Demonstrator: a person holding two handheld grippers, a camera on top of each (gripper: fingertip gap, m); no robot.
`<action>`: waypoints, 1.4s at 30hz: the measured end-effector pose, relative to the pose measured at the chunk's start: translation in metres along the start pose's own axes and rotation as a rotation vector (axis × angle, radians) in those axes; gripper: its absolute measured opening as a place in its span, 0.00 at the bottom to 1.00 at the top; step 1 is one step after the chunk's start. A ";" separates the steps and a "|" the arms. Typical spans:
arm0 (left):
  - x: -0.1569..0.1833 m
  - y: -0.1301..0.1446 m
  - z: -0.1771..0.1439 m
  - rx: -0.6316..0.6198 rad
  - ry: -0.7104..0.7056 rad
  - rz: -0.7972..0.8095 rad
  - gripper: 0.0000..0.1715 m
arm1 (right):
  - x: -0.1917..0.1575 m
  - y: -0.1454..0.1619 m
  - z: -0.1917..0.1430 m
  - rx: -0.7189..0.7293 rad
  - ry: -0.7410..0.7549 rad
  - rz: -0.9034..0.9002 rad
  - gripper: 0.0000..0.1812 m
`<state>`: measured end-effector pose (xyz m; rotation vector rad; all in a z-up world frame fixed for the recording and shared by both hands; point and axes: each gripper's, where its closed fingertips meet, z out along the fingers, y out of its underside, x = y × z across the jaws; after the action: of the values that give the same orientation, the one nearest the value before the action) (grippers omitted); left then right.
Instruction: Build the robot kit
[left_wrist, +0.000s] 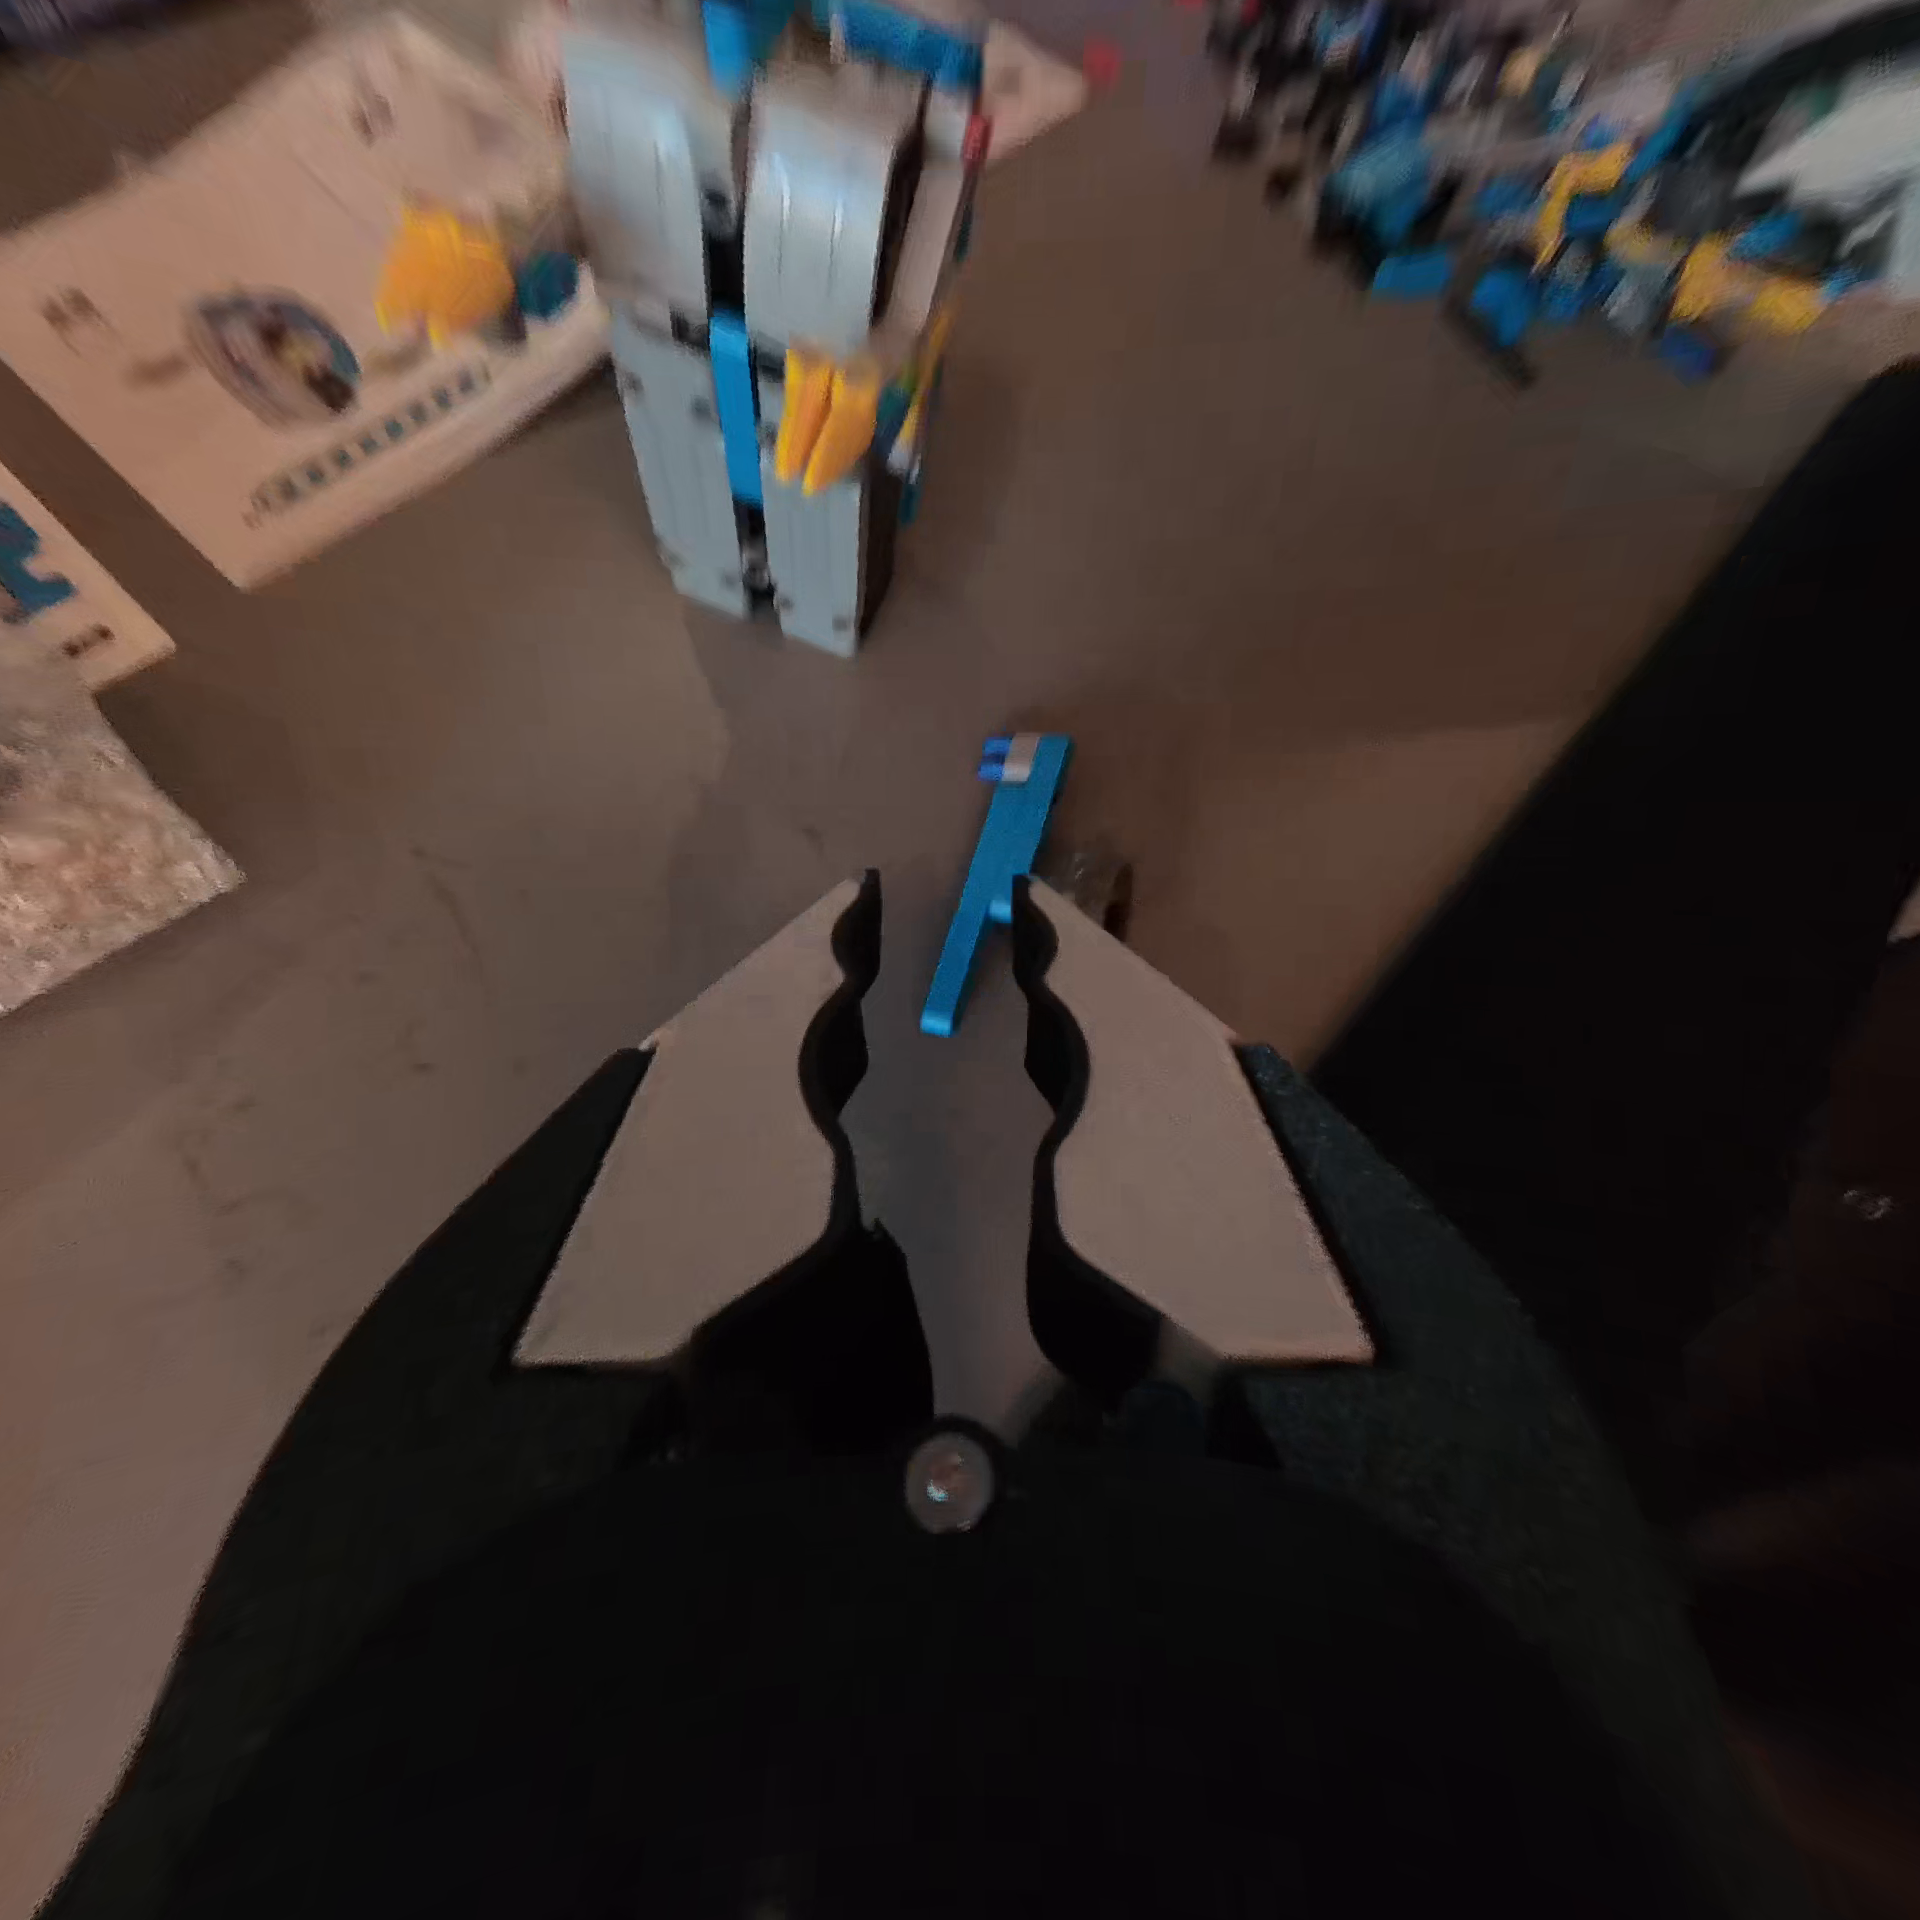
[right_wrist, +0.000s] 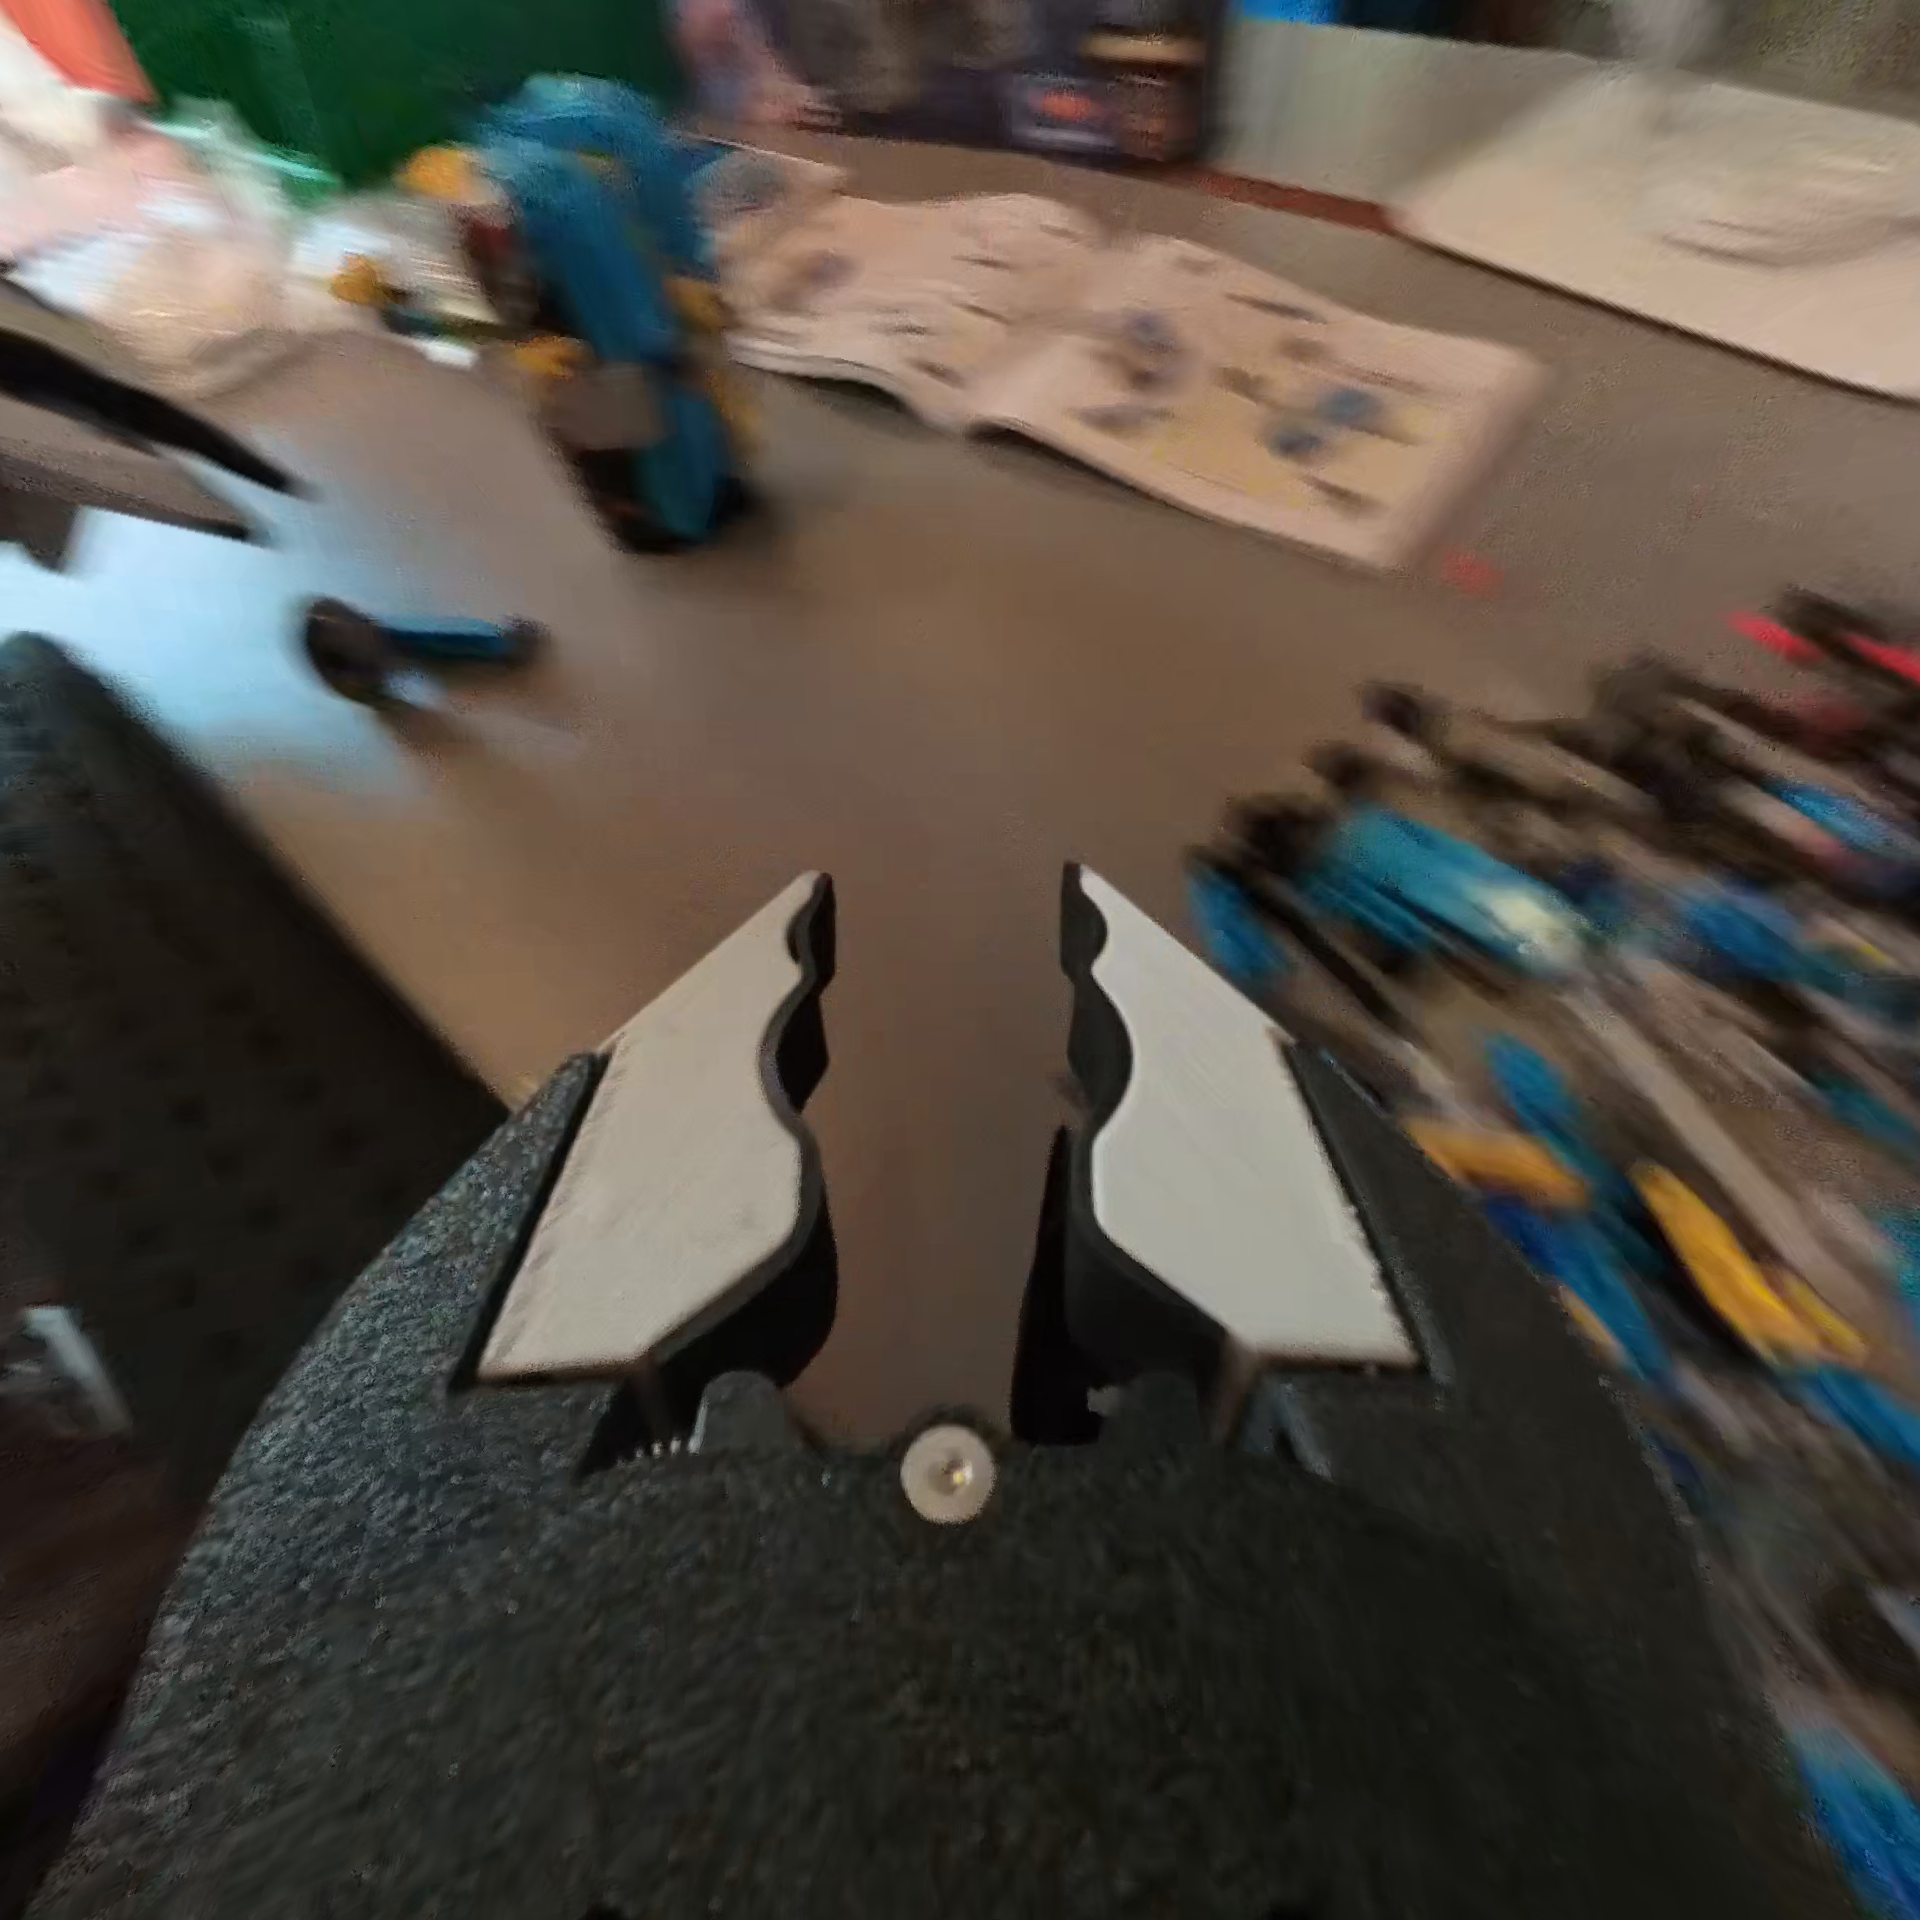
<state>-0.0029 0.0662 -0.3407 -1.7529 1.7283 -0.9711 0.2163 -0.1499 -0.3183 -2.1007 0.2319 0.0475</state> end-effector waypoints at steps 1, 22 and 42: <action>0.004 -0.009 -0.005 0.067 0.001 0.003 0.14 | 0.033 0.017 -0.027 -0.023 0.124 0.015 0.24; 0.050 -0.046 0.003 0.325 -0.014 -0.015 0.15 | 0.200 0.143 -0.180 -0.357 0.353 0.004 0.15; 0.061 -0.049 -0.001 0.353 -0.005 -0.015 0.15 | 0.185 0.121 -0.145 -0.667 0.076 -0.195 0.04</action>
<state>0.0247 0.0101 -0.2939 -1.5381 1.4369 -1.1936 0.3672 -0.3611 -0.3699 -2.7829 0.0536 -0.0831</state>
